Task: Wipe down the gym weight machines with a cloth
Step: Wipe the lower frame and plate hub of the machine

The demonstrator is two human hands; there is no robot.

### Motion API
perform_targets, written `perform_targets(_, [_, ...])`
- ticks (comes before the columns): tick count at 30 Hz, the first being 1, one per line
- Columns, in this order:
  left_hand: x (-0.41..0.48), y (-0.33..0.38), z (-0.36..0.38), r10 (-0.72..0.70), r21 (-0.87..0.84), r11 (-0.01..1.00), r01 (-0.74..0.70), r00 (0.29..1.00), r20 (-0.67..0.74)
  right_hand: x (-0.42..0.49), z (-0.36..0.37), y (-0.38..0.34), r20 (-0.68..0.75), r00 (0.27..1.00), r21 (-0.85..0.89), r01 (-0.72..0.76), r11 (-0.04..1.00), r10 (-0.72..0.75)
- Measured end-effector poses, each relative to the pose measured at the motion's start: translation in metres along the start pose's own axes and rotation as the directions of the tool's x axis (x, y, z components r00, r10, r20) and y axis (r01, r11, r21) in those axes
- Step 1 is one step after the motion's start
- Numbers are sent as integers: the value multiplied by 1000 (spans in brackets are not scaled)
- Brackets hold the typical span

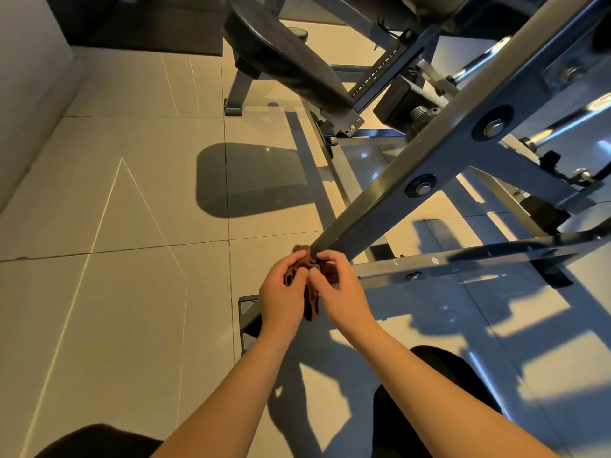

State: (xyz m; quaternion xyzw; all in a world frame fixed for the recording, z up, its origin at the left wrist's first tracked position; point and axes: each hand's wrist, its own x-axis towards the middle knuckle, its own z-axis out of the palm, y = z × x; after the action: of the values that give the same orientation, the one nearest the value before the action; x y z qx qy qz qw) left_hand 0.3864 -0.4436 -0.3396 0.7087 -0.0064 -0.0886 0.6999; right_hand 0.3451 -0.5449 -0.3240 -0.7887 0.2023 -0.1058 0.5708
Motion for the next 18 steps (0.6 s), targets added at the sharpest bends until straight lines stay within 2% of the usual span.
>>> perform_targets(4, [-9, 19, -1, -101, -246, 961, 129, 987, 125, -5, -11, -14, 23, 986, -94, 164, 982, -163])
perform_targets(8, [-10, 24, -6, -57, -310, 942, 129, 971, 231, -3, -23, -15, -26, 946, -300, 300, 906, -322])
perform_targets(9, [-8, 25, -7, -28, -296, 951, 95, 974, 225, -2, -24, -18, -45, 907, -374, 372, 849, -418])
perform_targets(11, [-1, 21, -6, 31, -201, 980, -1, 989, 146, 1, -22, -29, -67, 777, -532, 503, 681, -626])
perform_targets(13, [6, 11, -7, 35, -85, 996, -27, 995, 90, 8, -18, -41, -47, 663, -657, 543, 523, -747])
perform_targets(14, [10, 5, -8, 6, -48, 999, -1, 995, 96, 14, -17, -44, -20, 650, -706, 528, 471, -759])
perform_targets(15, [12, -1, -9, -28, -31, 999, 32, 994, 109, 21, -16, -44, 16, 669, -748, 501, 435, -743])
perform_targets(18, [15, -17, -9, -112, -89, 988, 125, 985, 134, 38, -11, -34, 179, 761, -853, 436, 286, -624])
